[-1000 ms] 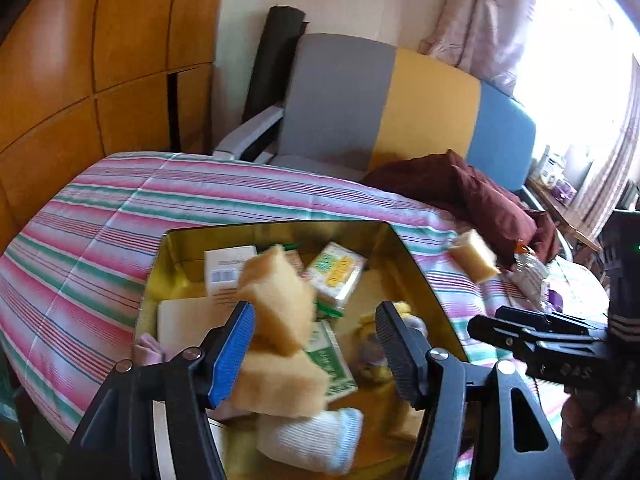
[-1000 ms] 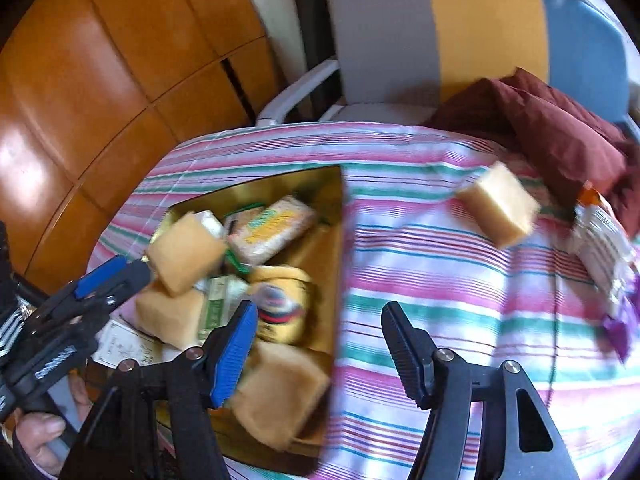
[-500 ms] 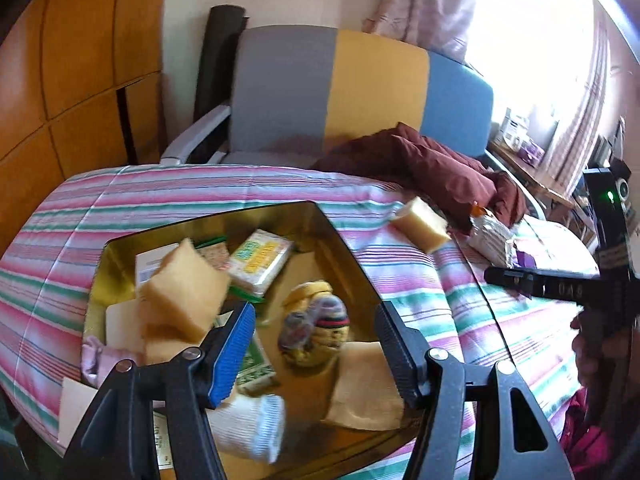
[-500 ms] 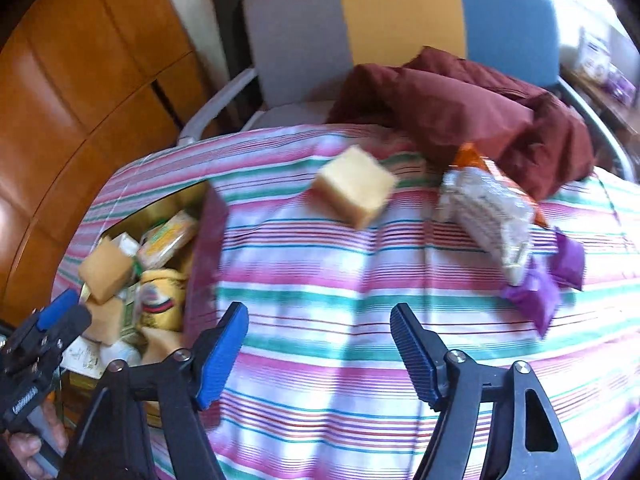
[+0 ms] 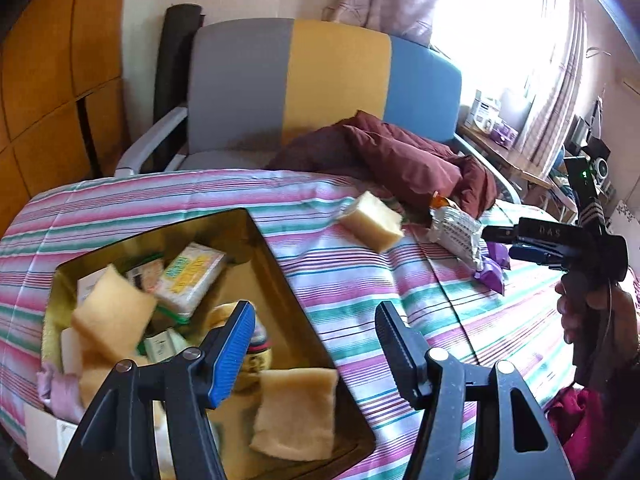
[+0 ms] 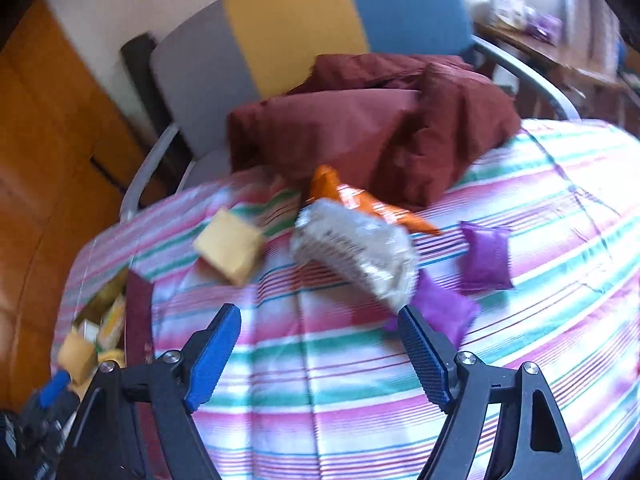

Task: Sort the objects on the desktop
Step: 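Move both open tools back from the gold tray toward the remaining pile, then grasp the white-and-orange snack bag with the left tool while the right tool reaches a purple pouch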

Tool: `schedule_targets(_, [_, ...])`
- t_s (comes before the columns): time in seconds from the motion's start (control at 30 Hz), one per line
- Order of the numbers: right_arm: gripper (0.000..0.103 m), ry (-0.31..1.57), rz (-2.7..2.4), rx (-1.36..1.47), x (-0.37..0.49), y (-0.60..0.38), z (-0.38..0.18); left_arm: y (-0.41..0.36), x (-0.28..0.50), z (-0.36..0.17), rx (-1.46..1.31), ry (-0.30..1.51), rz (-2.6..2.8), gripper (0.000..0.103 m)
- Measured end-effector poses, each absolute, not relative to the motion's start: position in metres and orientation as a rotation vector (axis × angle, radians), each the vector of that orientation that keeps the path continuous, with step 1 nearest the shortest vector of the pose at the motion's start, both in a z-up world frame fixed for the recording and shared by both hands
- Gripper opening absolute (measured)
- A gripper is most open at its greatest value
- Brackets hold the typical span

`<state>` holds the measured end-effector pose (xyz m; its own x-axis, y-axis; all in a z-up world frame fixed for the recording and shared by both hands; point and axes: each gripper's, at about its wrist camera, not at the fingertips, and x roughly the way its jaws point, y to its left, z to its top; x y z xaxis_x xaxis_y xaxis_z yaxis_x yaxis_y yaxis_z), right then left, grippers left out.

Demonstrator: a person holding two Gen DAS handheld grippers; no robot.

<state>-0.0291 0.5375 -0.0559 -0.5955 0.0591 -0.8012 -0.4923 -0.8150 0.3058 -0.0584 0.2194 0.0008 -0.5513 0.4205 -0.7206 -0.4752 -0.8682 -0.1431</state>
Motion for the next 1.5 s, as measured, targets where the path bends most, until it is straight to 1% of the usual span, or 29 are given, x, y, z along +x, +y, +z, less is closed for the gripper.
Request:
schedule_targets(0.1, [0.081,0.759,2.384,-1.138,-0.020,0.559,-0.055,0.236,-0.060,-0.002,-1.104,0.114,2.362,0.063])
schedule_targets(0.2, [0.075,0.791,2.337,-1.080,-0.007,0.584,-0.052,0.256,-0.057,-0.006,-1.107,0.151,2.316,0.063])
schedule_targets(0.4, [0.067,0.749,2.235,-1.105,0.000,0.620,-0.063,0.289,-0.052,-0.016,-1.115,0.213,2.246,0.063])
schedule_targets(0.6, [0.066,0.810,2.167,-1.153,-0.005,0.642,-0.088,0.315,-0.053,-0.027,-1.144,0.236,2.189,0.063])
schedule_targets(0.87, [0.066,0.817,2.139,-1.186,-0.010,0.652,-0.100,0.344,-0.064,-0.036,-1.207,0.186,2.113,0.063])
schedule_targets(0.97, [0.064,0.841,2.146,-1.197,-0.012,0.654,-0.103,0.355,-0.068,-0.035,-1.216,0.168,2.092,0.063])
schedule_targets(1.17, [0.057,0.805,2.151,-1.234,-0.024,0.653,-0.107,0.380,-0.075,-0.030,-1.222,0.149,2.058,0.063])
schedule_targets(1.27, [0.052,0.775,2.144,-1.270,-0.029,0.651,-0.112,0.389,-0.079,-0.030,-1.234,0.132,2.045,0.063])
schedule_targets(1.33, [0.040,0.732,2.133,-1.292,-0.032,0.650,-0.114,0.396,-0.084,-0.031,-1.249,0.109,2.033,0.063])
schedule_targets(1.43, [0.038,0.698,2.124,-1.316,-0.034,0.649,-0.115,0.404,-0.093,-0.033,-1.276,0.069,2.017,0.064])
schedule_targets(1.5, [0.035,0.674,2.125,-1.336,-0.035,0.646,-0.115,0.409,-0.100,-0.035,-1.300,0.026,1.998,0.064])
